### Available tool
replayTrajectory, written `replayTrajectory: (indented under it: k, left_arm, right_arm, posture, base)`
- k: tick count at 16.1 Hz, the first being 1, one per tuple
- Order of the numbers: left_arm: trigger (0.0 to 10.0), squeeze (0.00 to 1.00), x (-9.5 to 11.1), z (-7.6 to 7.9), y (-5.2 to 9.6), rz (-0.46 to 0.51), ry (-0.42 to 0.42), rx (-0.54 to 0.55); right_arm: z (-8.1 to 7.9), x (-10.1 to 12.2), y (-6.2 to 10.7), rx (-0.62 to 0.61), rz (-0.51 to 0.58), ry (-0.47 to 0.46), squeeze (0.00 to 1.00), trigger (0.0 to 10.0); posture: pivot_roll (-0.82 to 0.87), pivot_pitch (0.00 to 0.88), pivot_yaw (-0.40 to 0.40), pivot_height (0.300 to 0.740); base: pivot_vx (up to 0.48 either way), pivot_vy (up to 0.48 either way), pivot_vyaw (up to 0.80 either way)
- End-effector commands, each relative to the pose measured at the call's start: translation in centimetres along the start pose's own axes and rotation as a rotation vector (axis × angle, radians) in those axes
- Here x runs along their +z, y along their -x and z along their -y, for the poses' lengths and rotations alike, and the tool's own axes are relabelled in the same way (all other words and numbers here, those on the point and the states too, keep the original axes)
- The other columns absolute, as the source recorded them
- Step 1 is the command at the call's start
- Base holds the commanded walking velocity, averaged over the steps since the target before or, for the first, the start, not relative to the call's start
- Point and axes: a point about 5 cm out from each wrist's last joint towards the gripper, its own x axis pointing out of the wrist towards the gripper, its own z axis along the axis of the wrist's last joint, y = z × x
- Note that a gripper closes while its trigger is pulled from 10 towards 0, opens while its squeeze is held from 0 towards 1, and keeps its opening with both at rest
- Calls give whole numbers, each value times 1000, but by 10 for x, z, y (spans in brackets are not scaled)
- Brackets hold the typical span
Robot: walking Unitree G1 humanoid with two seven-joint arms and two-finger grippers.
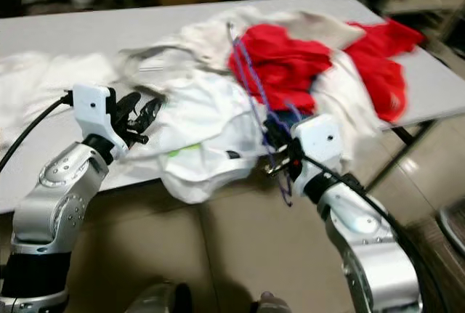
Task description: Hang hanger
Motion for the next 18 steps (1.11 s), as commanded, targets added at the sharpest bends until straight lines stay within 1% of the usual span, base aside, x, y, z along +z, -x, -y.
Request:
replayTrajectory:
  k: [1,3,4,5,6,7,9,10,11,12,13,14,15,16,17,18]
  left_arm:
    - [10000,0,5,2,1,14,-27,0]
    - [10000,0,10,-1,1,30,-32,14]
    - [10000,0,17,-3,-1,62,-18,21]
    - [10000,0,19,-4,-2,72,-16,20]
    - [10000,0,35,-1,-6,139,-28,-38]
    - [10000,0,46,2,-7,187,-34,-90]
    - [10000,0,72,9,-10,301,-77,-203]
    - [10000,0,91,14,-11,377,-69,-276]
    - [10000,0,102,19,-11,421,-59,-332]
    - [10000,0,115,33,-13,462,-61,-420]
    - [10000,0,117,41,-15,463,-48,-459]
    - [10000,0,114,52,-18,444,-52,-497]
    - [10000,0,107,56,-23,406,-69,-498]
    - [10000,0,98,57,-28,364,-99,-484]
    - [10000,0,88,56,-32,319,-157,-460]
    - [10000,0,83,52,-35,299,-190,-436]
  right_arm:
    - [9,2,0,-47,1,10,0,10000]
    - [12,7,-1,-25,23,21,0,10000]
    - [14,11,-2,6,38,16,0,10000]
    - [15,13,-2,24,41,24,0,10000]
    - [20,18,-1,82,44,45,0,10000]
    - [24,21,1,105,39,32,0,10000]
    - [27,28,4,213,15,151,0,10000]
    - [31,30,6,274,-18,210,0,10000]
    - [34,33,6,300,-27,210,0,10000]
    - [32,38,5,389,-22,208,0,10000]
    - [32,40,5,417,-28,218,0,10000]
    - [32,42,4,441,-27,222,0,10000]
    - [32,46,4,458,-15,221,0,10000]
    - [32,49,3,471,0,216,0,10000]
    - [31,53,4,491,13,208,0,10000]
    - [30,56,5,519,23,202,0,10000]
  posture:
    - [-122,0,13,740]
    - [-119,0,11,740]
    - [-119,0,12,740]
    - [-119,0,13,740]
    - [-119,0,13,740]
    - [-122,0,16,740]
    - [-146,0,41,740]
    - [-146,0,41,740]
    - [-146,0,44,740]
    - [-141,0,40,740]
    - [-142,0,42,740]
    - [-140,0,40,740]
    - [-141,0,41,740]
    - [-143,0,41,740]
    - [-143,0,38,740]
    - [-143,0,37,740]
  base:
    - [0,0,800]
    - [0,0,800]
    - [0,0,800]
    - [0,0,800]
    - [0,0,0]
    - [0,0,0]
    - [0,0,0]
    - [0,0,0]
    - [0,0,0]
    - [0,0,0]
    - [0,0,0]
    - [0,0,0]
    - [0,0,0]
    - [0,0,0]
    - [0,0,0]
    - [0,0,0]
